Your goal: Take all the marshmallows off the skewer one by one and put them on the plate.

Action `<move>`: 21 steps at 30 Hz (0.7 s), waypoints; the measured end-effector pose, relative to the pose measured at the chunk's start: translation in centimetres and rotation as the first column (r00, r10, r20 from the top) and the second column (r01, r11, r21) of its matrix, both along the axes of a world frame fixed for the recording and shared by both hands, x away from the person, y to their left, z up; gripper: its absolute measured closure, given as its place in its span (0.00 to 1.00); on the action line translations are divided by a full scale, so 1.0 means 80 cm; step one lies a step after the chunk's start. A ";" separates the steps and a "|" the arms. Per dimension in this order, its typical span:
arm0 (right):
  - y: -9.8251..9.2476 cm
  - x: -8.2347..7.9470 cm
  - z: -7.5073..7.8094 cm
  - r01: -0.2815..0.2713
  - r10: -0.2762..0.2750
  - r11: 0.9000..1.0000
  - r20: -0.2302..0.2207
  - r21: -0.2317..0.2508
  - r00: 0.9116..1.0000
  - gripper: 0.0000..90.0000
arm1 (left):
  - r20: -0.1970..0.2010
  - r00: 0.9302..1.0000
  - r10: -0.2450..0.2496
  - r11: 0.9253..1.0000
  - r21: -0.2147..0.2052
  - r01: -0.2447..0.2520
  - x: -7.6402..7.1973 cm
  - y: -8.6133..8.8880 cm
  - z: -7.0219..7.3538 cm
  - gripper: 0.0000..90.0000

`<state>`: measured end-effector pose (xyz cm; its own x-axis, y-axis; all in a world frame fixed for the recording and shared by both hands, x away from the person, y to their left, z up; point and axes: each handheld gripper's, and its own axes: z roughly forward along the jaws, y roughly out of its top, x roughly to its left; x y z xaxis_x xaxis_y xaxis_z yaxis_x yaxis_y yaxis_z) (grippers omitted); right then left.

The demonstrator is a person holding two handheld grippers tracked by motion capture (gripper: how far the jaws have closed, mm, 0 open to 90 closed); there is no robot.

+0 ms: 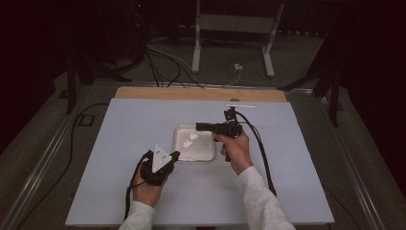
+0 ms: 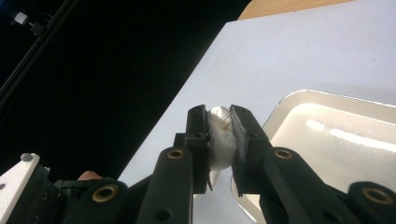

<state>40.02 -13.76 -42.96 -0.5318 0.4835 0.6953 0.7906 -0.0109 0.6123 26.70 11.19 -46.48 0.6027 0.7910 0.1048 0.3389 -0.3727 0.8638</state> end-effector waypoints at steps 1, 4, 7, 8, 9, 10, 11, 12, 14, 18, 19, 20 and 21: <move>0.000 0.000 0.000 0.002 -0.002 1.000 0.002 -0.001 1.000 0.87 | 0.001 1.000 -0.001 1.000 0.003 0.001 0.000 0.000 -0.001 1.00; -0.001 0.001 0.000 0.003 -0.003 1.000 0.000 0.000 1.000 0.87 | 0.002 1.000 -0.002 1.000 0.006 0.002 0.000 0.000 -0.002 1.00; -0.003 0.002 0.000 0.008 -0.008 1.000 0.000 0.002 1.000 0.87 | 0.003 1.000 -0.007 1.000 0.012 0.007 0.000 0.002 -0.002 1.00; -0.004 0.003 0.000 0.008 -0.008 1.000 0.000 0.002 1.000 0.87 | 0.004 1.000 -0.009 1.000 0.011 0.009 0.000 0.003 -0.003 1.00; -0.005 0.003 0.001 0.008 -0.008 1.000 -0.001 0.002 1.000 0.87 | 0.004 1.000 -0.010 1.000 0.010 0.010 0.000 0.003 -0.003 1.00; -0.005 0.003 0.001 0.008 -0.008 1.000 -0.001 0.002 1.000 0.87 | 0.004 1.000 -0.010 1.000 0.010 0.010 0.000 0.003 -0.003 1.00; -0.006 0.003 0.001 0.010 -0.010 1.000 0.001 0.003 1.000 0.87 | 0.004 1.000 -0.015 1.000 0.015 0.015 0.000 0.004 -0.003 1.00; -0.006 0.003 0.001 0.012 -0.012 1.000 0.000 0.004 1.000 0.87 | 0.004 1.000 -0.015 1.000 0.015 0.015 0.000 0.004 -0.003 1.00; -0.008 0.004 0.001 0.013 -0.013 1.000 0.002 0.005 1.000 0.87 | 0.005 1.000 -0.024 1.000 0.018 0.024 0.000 0.006 -0.004 1.00; -0.010 0.005 0.002 0.023 -0.023 1.000 0.006 0.010 1.000 0.87 | 0.008 1.000 -0.030 0.999 0.023 0.030 -0.002 0.007 -0.004 1.00; -0.010 0.005 0.002 0.023 -0.023 1.000 0.007 0.009 1.000 0.87 | 0.008 0.999 -0.032 0.999 0.024 0.032 -0.002 0.007 -0.004 1.00; -0.011 0.005 0.003 0.030 -0.030 0.999 0.009 0.011 1.000 0.87 | 0.001 1.000 -0.024 0.998 0.053 0.023 -0.003 0.009 -0.005 1.00; -0.015 0.005 0.005 0.057 -0.057 0.998 0.018 0.018 0.998 0.88 | -0.006 1.000 -0.008 0.996 0.093 0.009 -0.004 0.012 -0.009 1.00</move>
<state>40.41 -14.92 -42.59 -0.5167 0.5010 0.6943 0.7767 -0.0667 0.6263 26.41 12.14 -47.17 0.6101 0.7729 0.1743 0.3398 -0.4539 0.8237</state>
